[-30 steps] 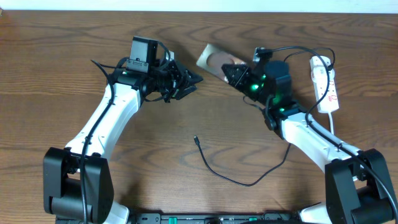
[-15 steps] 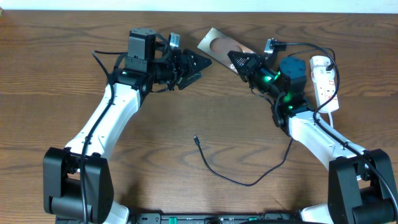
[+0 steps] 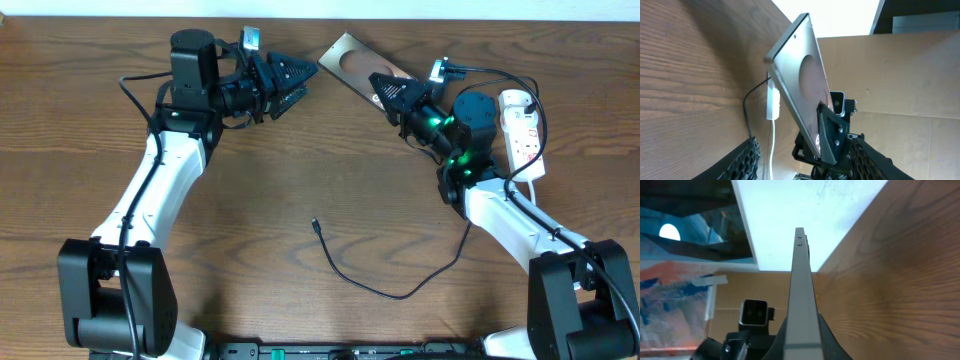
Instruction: Plug charger to phone and switch on socket
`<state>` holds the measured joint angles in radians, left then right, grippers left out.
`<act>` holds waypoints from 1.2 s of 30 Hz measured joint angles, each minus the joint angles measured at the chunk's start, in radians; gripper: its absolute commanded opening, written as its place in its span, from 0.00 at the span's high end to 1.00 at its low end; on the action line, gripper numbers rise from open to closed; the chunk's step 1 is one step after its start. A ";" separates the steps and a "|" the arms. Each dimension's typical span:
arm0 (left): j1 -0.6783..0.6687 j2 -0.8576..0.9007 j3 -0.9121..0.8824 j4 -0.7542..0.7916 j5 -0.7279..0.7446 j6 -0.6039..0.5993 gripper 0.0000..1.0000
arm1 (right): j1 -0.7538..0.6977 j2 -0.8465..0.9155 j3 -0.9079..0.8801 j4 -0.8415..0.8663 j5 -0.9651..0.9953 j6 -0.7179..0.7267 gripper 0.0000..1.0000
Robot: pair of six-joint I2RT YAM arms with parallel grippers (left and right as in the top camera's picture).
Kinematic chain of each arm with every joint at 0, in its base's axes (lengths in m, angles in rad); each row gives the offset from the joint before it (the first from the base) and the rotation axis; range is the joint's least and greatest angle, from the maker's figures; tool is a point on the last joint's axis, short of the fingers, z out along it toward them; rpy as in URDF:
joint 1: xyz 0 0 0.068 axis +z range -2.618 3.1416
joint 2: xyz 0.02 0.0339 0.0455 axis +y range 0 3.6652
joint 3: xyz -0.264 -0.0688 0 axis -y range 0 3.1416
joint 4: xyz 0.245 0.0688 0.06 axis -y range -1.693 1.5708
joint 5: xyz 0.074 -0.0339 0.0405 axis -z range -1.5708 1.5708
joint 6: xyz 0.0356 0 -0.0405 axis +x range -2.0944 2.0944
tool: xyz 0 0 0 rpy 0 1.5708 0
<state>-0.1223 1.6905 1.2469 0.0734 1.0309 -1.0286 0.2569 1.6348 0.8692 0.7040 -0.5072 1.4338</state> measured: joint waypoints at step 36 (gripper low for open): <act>-0.033 0.000 0.000 0.005 -0.076 -0.040 0.51 | 0.179 0.000 0.000 0.025 0.098 0.245 0.99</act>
<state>-0.1555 1.6905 1.2469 0.0784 0.9554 -1.0687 0.4358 1.6348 0.8692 0.7292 -0.4088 1.6783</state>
